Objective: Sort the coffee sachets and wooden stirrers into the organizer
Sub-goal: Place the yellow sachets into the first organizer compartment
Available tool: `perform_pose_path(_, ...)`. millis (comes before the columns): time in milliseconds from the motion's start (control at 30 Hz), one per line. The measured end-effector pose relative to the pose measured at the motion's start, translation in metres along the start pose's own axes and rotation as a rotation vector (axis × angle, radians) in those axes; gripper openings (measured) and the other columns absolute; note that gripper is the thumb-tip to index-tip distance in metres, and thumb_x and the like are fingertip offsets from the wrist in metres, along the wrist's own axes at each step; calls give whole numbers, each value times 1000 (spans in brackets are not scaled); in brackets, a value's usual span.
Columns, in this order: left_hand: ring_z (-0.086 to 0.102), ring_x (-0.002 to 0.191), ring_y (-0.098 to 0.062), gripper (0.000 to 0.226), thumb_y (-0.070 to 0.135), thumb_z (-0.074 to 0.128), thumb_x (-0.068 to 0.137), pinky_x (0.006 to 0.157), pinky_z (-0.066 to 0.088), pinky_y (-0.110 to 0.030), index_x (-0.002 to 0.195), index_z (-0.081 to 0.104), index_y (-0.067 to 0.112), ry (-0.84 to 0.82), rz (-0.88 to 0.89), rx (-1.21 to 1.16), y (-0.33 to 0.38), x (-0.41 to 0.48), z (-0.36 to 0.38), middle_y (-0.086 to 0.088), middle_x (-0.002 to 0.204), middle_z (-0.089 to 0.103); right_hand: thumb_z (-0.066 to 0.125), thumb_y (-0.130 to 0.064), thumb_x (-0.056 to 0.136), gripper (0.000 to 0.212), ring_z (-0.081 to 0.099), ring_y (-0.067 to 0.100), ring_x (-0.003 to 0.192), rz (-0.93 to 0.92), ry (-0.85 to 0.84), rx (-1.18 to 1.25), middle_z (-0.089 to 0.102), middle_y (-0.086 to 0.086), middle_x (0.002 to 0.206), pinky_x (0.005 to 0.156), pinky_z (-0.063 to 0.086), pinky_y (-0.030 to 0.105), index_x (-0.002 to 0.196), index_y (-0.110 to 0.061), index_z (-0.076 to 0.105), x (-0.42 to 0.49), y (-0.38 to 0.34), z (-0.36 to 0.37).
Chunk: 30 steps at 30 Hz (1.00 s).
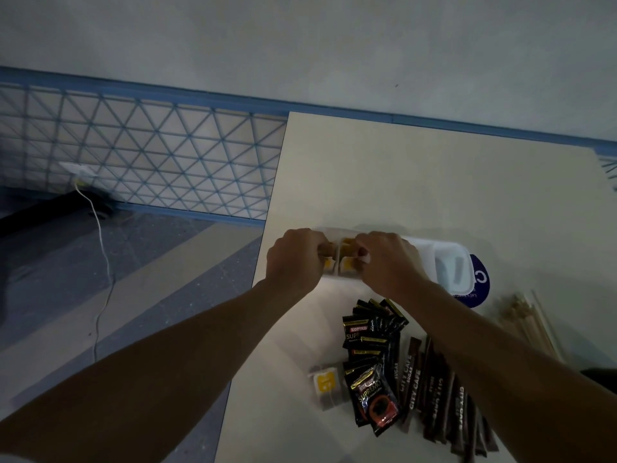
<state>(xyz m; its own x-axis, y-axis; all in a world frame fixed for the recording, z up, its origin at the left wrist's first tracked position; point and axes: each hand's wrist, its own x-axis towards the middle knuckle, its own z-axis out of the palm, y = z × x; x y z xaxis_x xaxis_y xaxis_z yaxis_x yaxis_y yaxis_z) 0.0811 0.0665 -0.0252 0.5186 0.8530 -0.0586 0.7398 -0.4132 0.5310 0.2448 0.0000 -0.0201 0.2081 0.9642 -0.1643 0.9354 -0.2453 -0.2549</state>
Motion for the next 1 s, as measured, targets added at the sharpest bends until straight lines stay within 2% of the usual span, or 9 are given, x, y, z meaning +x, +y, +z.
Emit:
perform_pose_path(100, 66, 81, -24, 23, 16, 70, 83, 68, 57, -36, 105, 73, 22, -12, 20, -36, 0, -1, -6, -2, 94, 71, 75, -29, 82, 24, 63, 21, 86, 0, -2, 46, 68, -6, 95, 71, 50, 31, 103, -22, 67, -3, 1, -5)
perform_pose_path(267, 65, 86, -25, 30, 13, 74, 78, 72, 57, -41, 107, 72, 20, -18, 42, -89, 0, -13, -16, -3, 100, 71, 77, -26, 82, 30, 63, 19, 92, 2, -5, 76, 69, -6, 103, 78, 52, 34, 111, -22, 69, -13, -2, -15)
perform_pose_path(367, 64, 87, -20, 33, 17, 76, 77, 76, 55, -35, 109, 71, 20, 14, 40, -117, 1, -23, -21, 0, 103, 72, 76, -23, 82, 32, 63, 18, 93, 12, 16, 101, 69, -8, 104, 77, 52, 33, 113, -25, 69, -21, -5, -21)
perform_pose_path(500, 60, 73, -9, 24, 20, 77, 78, 71, 53, -27, 101, 72, 22, 13, 9, -203, 0, -43, -27, 8, 93, 72, 72, -25, 84, 27, 63, 19, 92, 21, 30, 108, 71, -8, 104, 73, 48, 30, 110, -26, 70, -38, -11, -25)
perform_pose_path(567, 60, 72, -7, 20, 20, 76, 80, 72, 53, -26, 100, 72, 20, -55, -5, -217, -1, -55, -29, 8, 90, 72, 72, -28, 85, 25, 64, 17, 91, 1, 17, 126, 72, -9, 104, 74, 47, 29, 110, -27, 71, -51, -16, -25)
perform_pose_path(633, 59, 72, -3, 19, 17, 75, 82, 68, 50, -18, 101, 72, 19, -156, -13, -215, -4, -68, -30, 6, 93, 72, 73, -29, 85, 23, 66, 11, 90, -24, -12, 179, 73, -11, 101, 81, 53, 30, 108, -27, 73, -65, -21, -22)
perform_pose_path(733, 58, 72, -1, 27, 5, 72, 81, 63, 43, -9, 104, 71, 17, -308, -25, -200, -10, -87, -27, 2, 98, 72, 72, -27, 84, 17, 67, 8, 84, -26, -92, 231, 74, -11, 96, 80, 56, 31, 101, -27, 75, -87, -26, -12)
perform_pose_path(900, 62, 84, -12, 47, 1, 78, 75, 59, 47, -15, 117, 67, 18, -564, -88, -168, -21, -115, -13, 2, 111, 65, 70, -26, 81, 15, 65, 14, 90, -74, -284, 155, 71, -10, 95, 79, 56, 33, 96, -27, 74, -117, -33, 9)
perform_pose_path(1000, 62, 89, -15, 48, 17, 84, 73, 74, 50, -23, 118, 66, 18, -554, -75, -186, -24, -131, 1, 0, 115, 64, 69, -29, 81, 26, 64, 15, 94, -55, -319, 127, 69, -7, 103, 80, 57, 37, 107, -26, 71, -127, -39, 18)
